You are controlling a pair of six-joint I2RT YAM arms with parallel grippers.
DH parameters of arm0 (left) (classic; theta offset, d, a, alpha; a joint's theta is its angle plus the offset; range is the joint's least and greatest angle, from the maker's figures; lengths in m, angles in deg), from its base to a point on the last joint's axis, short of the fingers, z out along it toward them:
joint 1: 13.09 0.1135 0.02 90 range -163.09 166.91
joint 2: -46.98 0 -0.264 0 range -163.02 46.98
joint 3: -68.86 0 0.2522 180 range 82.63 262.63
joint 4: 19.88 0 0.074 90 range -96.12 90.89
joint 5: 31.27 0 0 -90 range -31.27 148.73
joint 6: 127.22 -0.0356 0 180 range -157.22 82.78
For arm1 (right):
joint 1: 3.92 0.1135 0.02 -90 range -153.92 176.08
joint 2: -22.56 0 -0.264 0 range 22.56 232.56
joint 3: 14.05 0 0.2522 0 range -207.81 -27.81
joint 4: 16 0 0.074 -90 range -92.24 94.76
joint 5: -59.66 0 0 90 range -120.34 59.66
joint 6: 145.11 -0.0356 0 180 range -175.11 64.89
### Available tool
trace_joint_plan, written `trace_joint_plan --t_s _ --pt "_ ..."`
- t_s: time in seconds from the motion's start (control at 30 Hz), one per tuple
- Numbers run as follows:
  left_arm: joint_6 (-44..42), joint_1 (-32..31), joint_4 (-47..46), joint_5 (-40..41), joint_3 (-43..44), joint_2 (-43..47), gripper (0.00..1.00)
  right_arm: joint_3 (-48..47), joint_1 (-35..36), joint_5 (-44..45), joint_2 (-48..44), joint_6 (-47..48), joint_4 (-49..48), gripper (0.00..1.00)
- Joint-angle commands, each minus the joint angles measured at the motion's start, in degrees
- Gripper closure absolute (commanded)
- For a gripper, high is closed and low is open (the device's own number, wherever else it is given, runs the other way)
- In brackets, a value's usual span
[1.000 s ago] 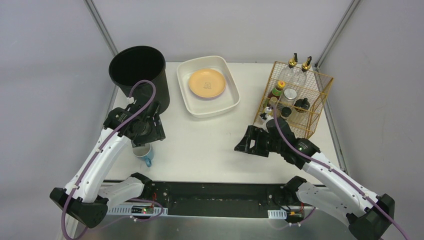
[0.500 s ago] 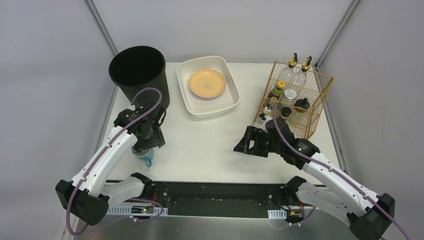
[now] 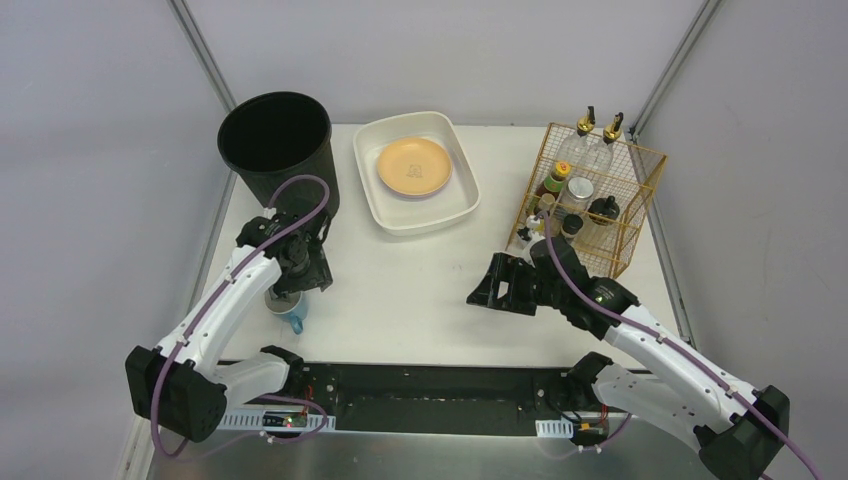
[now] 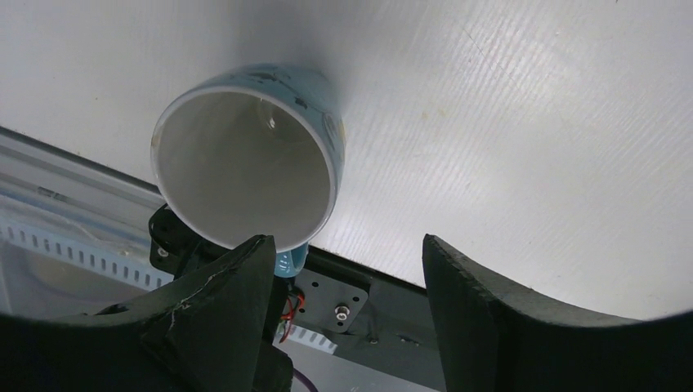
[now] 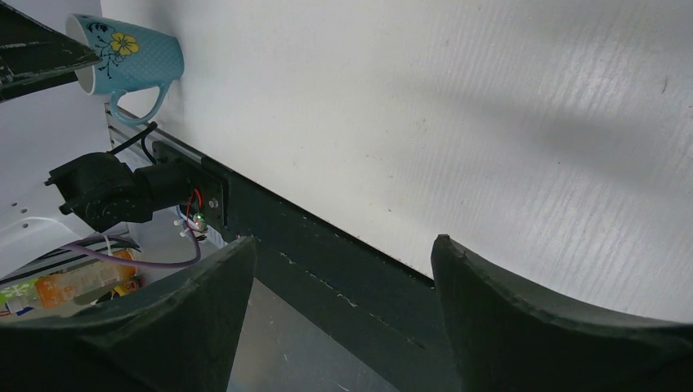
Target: Clear the kitchen counter
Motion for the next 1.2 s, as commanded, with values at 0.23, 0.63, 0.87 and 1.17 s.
trace_joint_plan --t_s 0.23,0.63,0.87,1.17 --pt "-7.1 3.1 -6.8 -2.5 -1.9 -4.0 0.36 1.5 0.3 0.7 -0.8 -1.2 -2.7 0.18" --pt "-7.6 4.3 -10.1 -5.0 -4.8 -6.7 0.56 1.6 0.3 0.2 1.1 -1.6 -3.8 0.18" --pt "-7.5 4.4 -10.3 -6.1 -4.9 -7.0 0.78 1.6 0.2 0.0 1.9 -1.7 -4.3 0.18" --pt "-7.6 4.4 -10.7 -8.4 -4.5 -7.5 1.0 1.8 0.2 0.1 1.6 -1.8 -4.3 0.18"
